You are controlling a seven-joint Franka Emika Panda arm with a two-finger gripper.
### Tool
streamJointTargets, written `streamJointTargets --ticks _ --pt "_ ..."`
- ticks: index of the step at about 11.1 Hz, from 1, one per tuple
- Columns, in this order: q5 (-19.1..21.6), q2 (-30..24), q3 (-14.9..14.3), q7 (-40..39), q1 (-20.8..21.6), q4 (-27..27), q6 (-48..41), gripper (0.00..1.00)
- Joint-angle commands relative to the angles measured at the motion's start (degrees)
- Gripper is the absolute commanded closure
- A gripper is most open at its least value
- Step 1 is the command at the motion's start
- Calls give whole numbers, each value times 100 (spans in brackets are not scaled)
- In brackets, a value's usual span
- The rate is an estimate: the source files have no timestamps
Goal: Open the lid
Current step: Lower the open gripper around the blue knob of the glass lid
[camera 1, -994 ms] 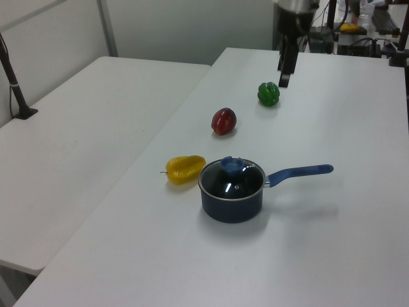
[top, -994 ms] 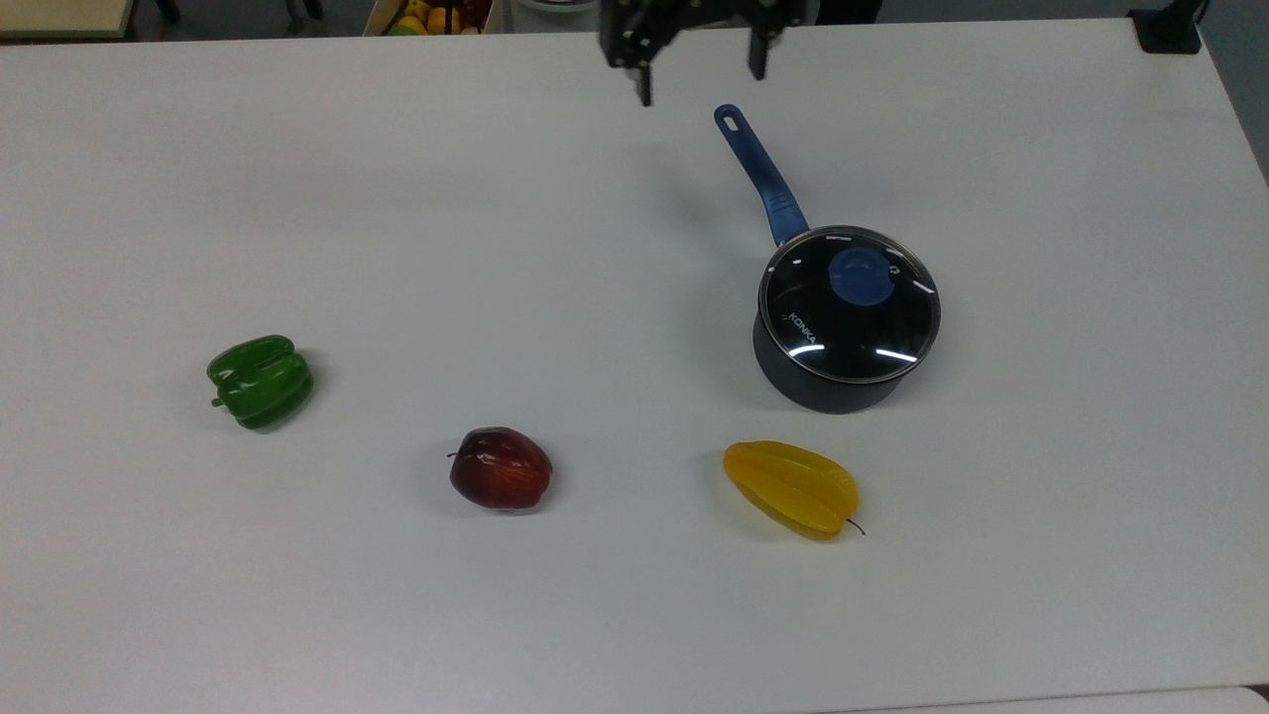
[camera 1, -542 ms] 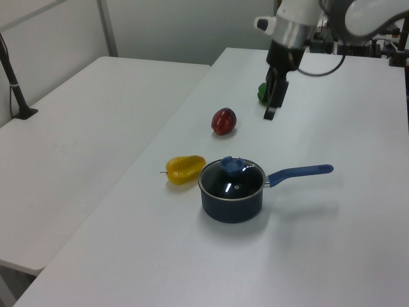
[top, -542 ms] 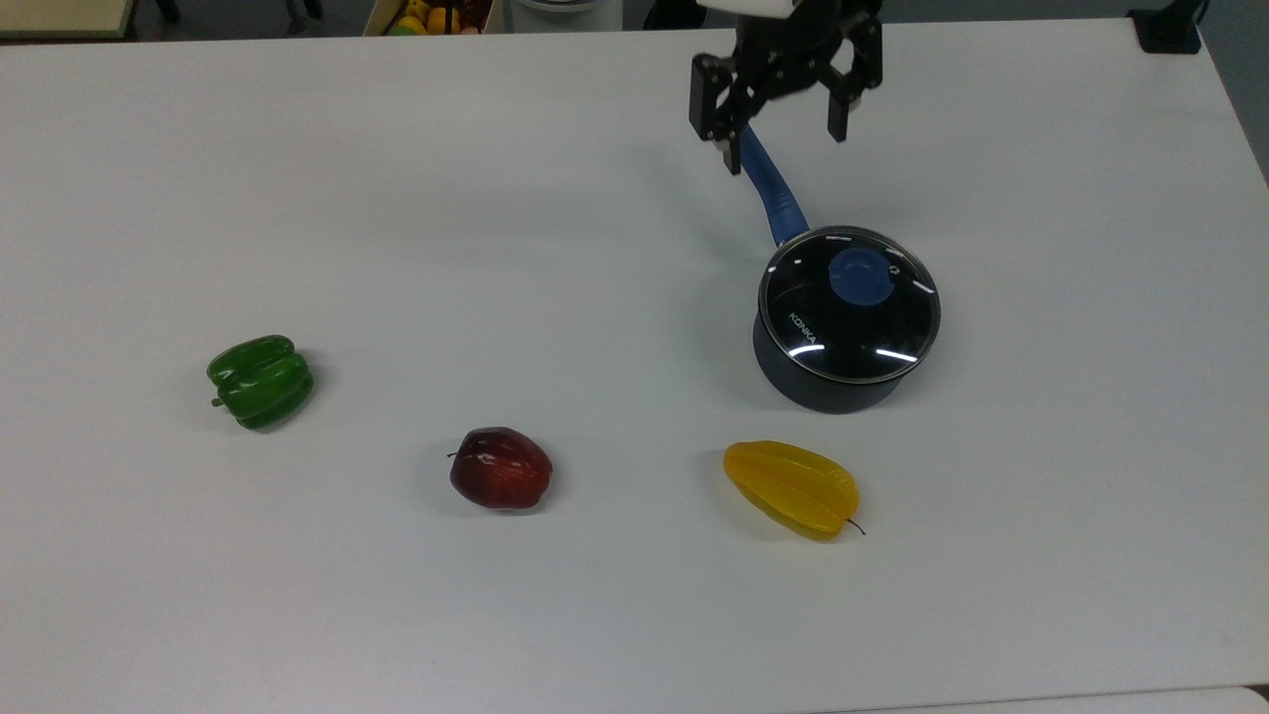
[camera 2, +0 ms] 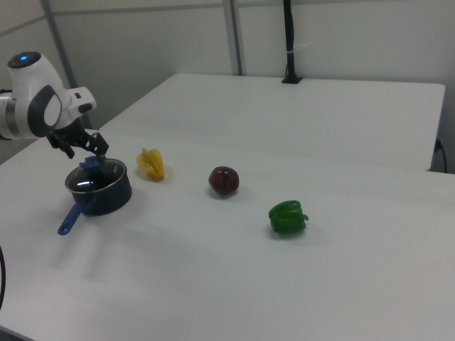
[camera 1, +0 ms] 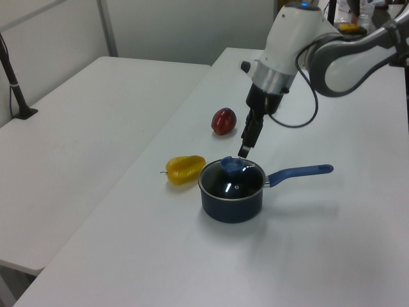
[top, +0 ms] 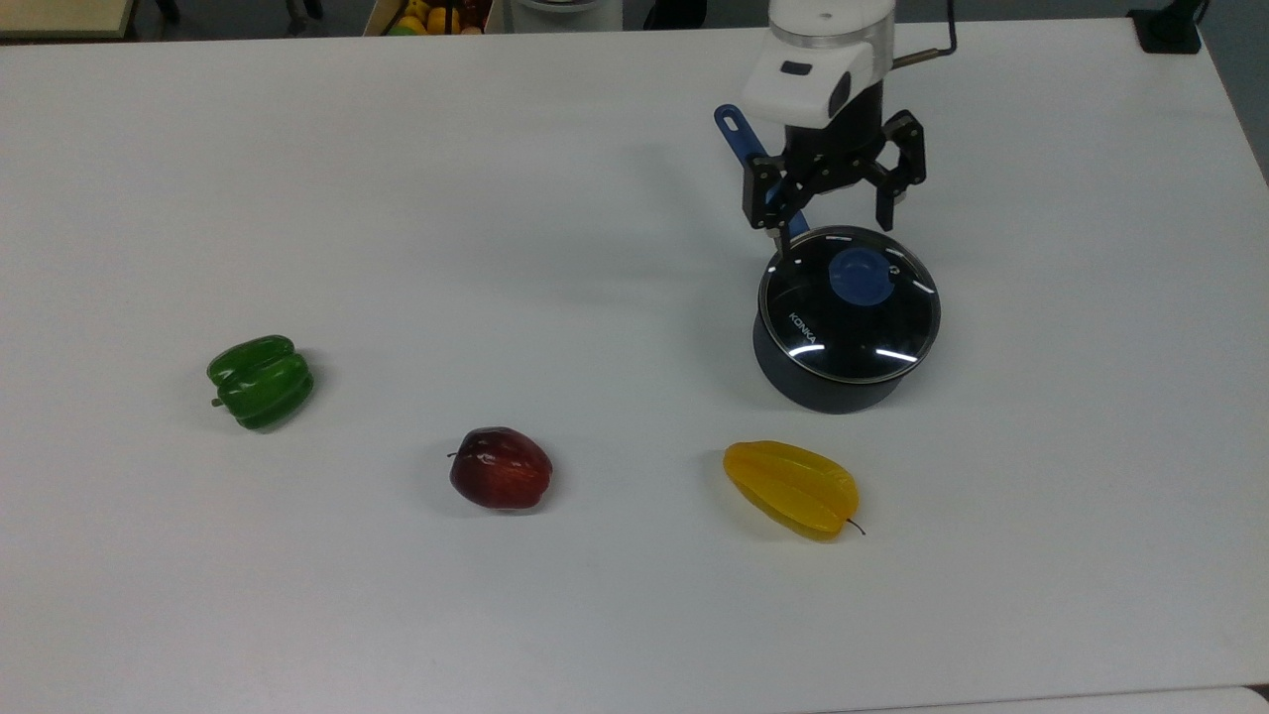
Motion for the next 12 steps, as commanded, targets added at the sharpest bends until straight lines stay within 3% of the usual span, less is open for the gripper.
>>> streamJointTargets --ticks 1,2,6,12 --pt "-577 252 -14 1119 241 134 267 0" --pt "-901 297 -14 1244 241 178 267 0" --pt "-1412 411 -5 1175 188 187 285 0" --pt "-1476 579 -5 1430 241 380 285 0"
